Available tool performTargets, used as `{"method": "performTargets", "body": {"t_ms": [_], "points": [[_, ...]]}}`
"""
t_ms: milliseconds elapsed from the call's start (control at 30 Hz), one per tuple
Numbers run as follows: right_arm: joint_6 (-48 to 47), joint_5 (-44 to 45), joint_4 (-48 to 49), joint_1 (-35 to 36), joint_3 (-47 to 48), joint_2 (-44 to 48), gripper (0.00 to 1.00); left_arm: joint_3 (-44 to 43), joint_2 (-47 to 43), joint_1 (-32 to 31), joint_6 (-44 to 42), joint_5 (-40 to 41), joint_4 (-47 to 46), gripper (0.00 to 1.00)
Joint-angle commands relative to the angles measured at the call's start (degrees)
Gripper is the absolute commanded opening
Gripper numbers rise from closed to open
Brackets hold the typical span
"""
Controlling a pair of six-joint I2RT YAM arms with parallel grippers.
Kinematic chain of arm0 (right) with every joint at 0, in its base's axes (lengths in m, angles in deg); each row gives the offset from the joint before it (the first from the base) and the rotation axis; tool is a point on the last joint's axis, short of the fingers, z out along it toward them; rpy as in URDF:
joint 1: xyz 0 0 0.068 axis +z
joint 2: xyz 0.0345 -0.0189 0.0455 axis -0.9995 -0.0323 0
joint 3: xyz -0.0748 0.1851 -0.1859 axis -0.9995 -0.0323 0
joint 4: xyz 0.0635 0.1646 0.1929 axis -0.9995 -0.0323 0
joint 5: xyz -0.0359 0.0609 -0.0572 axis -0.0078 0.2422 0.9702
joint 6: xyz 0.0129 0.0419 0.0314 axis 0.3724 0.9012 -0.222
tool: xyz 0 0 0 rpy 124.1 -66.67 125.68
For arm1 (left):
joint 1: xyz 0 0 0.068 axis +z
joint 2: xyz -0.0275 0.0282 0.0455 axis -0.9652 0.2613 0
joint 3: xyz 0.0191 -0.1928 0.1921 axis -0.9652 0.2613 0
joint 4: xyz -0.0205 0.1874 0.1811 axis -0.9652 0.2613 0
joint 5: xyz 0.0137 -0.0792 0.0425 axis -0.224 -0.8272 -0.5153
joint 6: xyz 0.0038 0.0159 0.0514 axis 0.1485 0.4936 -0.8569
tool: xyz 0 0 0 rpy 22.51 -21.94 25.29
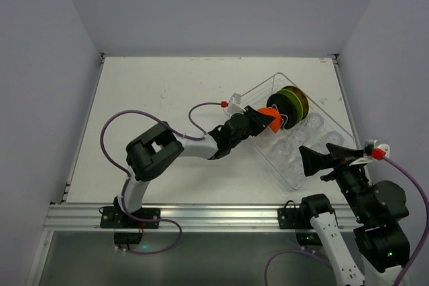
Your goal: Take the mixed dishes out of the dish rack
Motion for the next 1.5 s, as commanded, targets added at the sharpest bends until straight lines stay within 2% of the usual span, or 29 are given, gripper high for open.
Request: {"method": "performTargets", "body": {"t_ms": [0, 200, 467, 600, 700, 733, 800, 833, 867, 900, 933, 967, 1000, 1067, 1100, 1133, 1200, 1300, 1433, 1467], "points": [[-0.76, -0.85, 2.05, 0.16, 0.86, 0.35, 0.99, -2.15, -3.57, -0.09, -4.01, 0.18, -22.37, 0.00], [-0.85, -0.67, 1.87, 0.07, 0.51, 0.35, 0.99, -2.85, -2.42, -0.09, -5.68, -0.61, -26.42, 0.00], [-1.20, -0.23, 2.22, 0.16, -0.10, 0.26, 0.99, -2.50, -4.27, 0.00, -7.35, -0.87, -24.76, 0.00], [-1.11, 0.47, 2.40, 0.07, -0.37, 0.35, 0.99, -3.20, -8.21, -0.09, -13.82, -2.54, -20.99, 0.00], [-1.11, 1.35, 2.75, 0.16, 0.24, 0.53, 0.99, -4.52, -13.64, -0.09, -21.90, -2.90, -11.78, 0.00], [-1.11, 1.53, 2.84, 0.07, 0.25, 0.96, 0.99, -5.57, -15.24, -0.09, -24.73, -1.42, -2.61, 0.00], [-0.93, 1.96, 3.28, 0.07, 0.42, 1.32, 0.99, -10.83, -19.02, -0.09, -33.31, 0.43, 8.59, 0.00], [-0.85, 2.05, 3.45, 0.07, 0.34, 1.58, 0.99, -13.46, -19.90, 0.08, -35.63, 2.62, 22.48, 0.00], [-0.76, 2.05, 3.98, 0.07, 0.07, 1.93, 0.99, -16.27, -20.44, 0.52, -37.22, 6.55, 30.10, 0.00], [-0.58, 2.05, 4.42, 0.07, -0.71, 2.19, 0.99, -20.82, -21.31, 2.53, -39.32, 7.55, 36.35, 0.00], [0.03, 2.05, 4.94, 0.07, -1.33, 2.20, 0.99, -22.26, -21.84, 4.20, -39.87, 7.47, 47.81, 0.00], [0.38, 1.88, 6.43, 0.07, -1.77, 2.28, 0.99, -23.15, -23.15, 6.56, -39.00, 6.51, 52.63, 0.00], [0.82, 1.01, 7.22, 0.07, -2.73, 2.02, 0.99, -22.11, -24.30, 12.16, -38.56, 5.29, 58.42, 0.00], [1.35, 0.04, 8.81, 0.07, -3.18, 1.15, 0.99, -19.65, -27.37, 18.77, -38.12, -0.14, 61.71, 0.00], [1.26, -0.31, 9.08, 0.16, -2.92, -0.08, 0.99, -19.03, -27.56, 25.59, -38.46, -2.09, 63.29, 0.00], [1.18, -0.75, 9.08, 0.07, -2.66, -0.70, 0.99, -19.72, -27.30, 28.71, -39.68, -5.15, 67.23, 0.00], [1.09, -0.58, 8.73, 0.07, -1.78, -1.84, 0.99, -23.14, -23.37, 35.99, -42.93, -6.24, 73.21, 0.00], [1.09, -1.11, 8.03, 0.16, -1.07, -3.69, 0.99, -26.40, -19.22, 40.84, -46.98, -4.31, 80.61, 0.00], [0.21, -2.16, 7.15, 0.07, -0.90, -5.01, 0.99, -31.84, -12.20, 46.22, -50.85, -8.33, 86.50, 0.00], [-0.05, -2.08, 6.80, 0.07, -0.90, -4.92, 0.99, -36.21, -8.09, 46.92, -52.60, -9.22, 88.25, 0.00]]}}
